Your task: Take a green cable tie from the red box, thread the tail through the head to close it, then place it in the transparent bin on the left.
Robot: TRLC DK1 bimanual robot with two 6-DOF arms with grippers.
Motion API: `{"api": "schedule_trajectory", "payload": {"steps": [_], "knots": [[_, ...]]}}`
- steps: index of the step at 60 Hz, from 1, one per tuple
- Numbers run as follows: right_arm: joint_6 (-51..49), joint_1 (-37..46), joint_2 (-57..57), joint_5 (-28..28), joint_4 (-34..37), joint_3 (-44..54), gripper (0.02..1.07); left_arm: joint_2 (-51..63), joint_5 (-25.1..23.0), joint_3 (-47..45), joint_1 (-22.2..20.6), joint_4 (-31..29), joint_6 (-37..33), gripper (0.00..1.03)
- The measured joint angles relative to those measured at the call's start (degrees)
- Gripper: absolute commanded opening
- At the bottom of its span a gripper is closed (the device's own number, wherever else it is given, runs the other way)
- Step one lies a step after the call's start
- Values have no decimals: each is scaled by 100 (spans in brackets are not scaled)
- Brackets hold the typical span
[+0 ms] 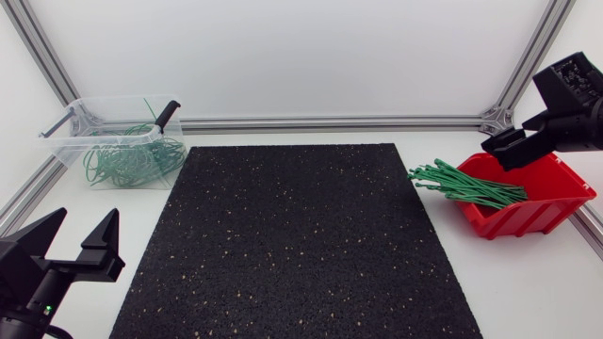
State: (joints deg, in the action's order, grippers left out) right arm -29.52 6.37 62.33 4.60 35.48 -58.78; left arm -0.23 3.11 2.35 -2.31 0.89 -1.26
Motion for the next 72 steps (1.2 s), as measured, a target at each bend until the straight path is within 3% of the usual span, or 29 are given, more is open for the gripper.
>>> {"api": "schedule_trajectory", "payload": {"steps": [13, 25, 29, 34, 54, 72], "knots": [[-1453, 525, 973, 765, 767, -605, 97, 0, -2, 0, 0, 0, 0, 100], [-2538, 619, 1598, 826, 1176, -966, 96, 0, 0, 0, 0, 0, 0, 100], [-2868, 616, 1775, 826, 1231, -1010, 88, 0, -2, 0, 0, 0, 0, 100], [-3257, 612, 2037, 824, 1252, -1021, 86, 0, -2, 0, 0, 0, 0, 100], [-4896, 605, 2492, 1003, 1303, -975, 52, 0, 0, 0, -2, 0, 0, 100], [-5615, 479, 2806, 1043, 1475, -804, 43, 0, 0, 0, -7, 0, 0, 100]]}}
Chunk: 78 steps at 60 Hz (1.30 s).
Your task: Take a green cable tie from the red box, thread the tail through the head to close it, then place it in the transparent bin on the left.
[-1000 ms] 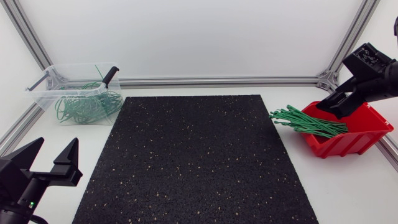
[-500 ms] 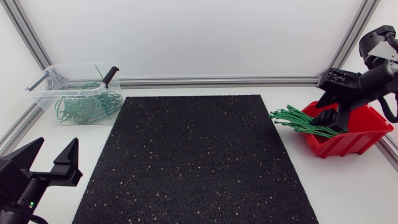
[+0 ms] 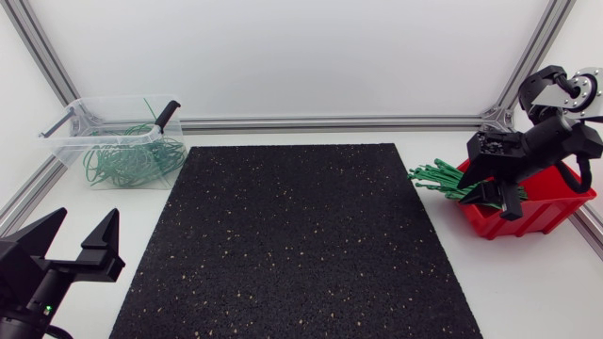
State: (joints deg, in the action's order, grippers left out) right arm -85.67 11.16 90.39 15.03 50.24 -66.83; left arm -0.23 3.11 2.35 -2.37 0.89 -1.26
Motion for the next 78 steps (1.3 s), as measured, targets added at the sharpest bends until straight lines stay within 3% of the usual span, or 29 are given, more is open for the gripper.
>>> {"api": "schedule_trajectory", "payload": {"steps": [10, 78], "knots": [[-101, -20, 227, 0, -4, 0, 30, 0, -2, 0, 0, 0, 2, 100], [-127, 57, 341, 153, -72, -214, 29, 0, 0, 0, -44, 2, 0, 100]]}}
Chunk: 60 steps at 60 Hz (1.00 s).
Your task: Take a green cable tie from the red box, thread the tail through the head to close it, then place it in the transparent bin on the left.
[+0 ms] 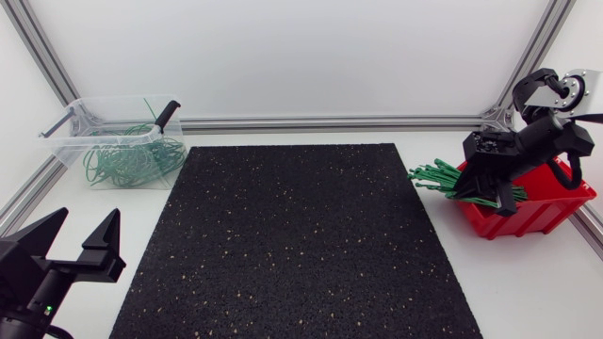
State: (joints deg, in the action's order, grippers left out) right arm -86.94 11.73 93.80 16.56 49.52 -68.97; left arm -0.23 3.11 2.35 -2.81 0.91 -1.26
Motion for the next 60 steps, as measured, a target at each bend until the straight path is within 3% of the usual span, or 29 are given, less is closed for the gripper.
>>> {"api": "schedule_trajectory", "payload": {"steps": [54, 60], "knots": [[-57, 76, 59, 79, -162, 129, 28, 0, 0, 0, -2, 0, 2, 100], [-57, 74, 63, 76, -173, 155, 22, 0, -2, 0, -35, -2, 2, 100]]}}
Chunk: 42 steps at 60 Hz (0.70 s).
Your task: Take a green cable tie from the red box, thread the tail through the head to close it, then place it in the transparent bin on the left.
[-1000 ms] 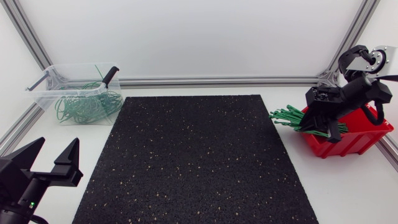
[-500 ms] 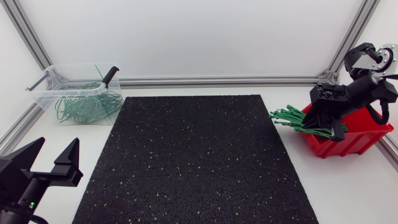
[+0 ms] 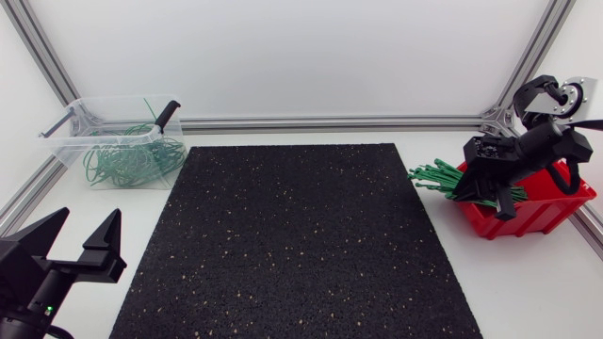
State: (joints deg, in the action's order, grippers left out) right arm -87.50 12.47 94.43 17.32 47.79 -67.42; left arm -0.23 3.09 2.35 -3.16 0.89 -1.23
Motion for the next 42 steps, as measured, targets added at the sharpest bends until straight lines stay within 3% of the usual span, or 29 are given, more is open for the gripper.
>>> {"api": "schedule_trajectory", "payload": {"steps": [42], "knots": [[2, -11, 72, 2, 26, -2, 11, 0, 2, 0, -42, 0, -2, 100]]}}
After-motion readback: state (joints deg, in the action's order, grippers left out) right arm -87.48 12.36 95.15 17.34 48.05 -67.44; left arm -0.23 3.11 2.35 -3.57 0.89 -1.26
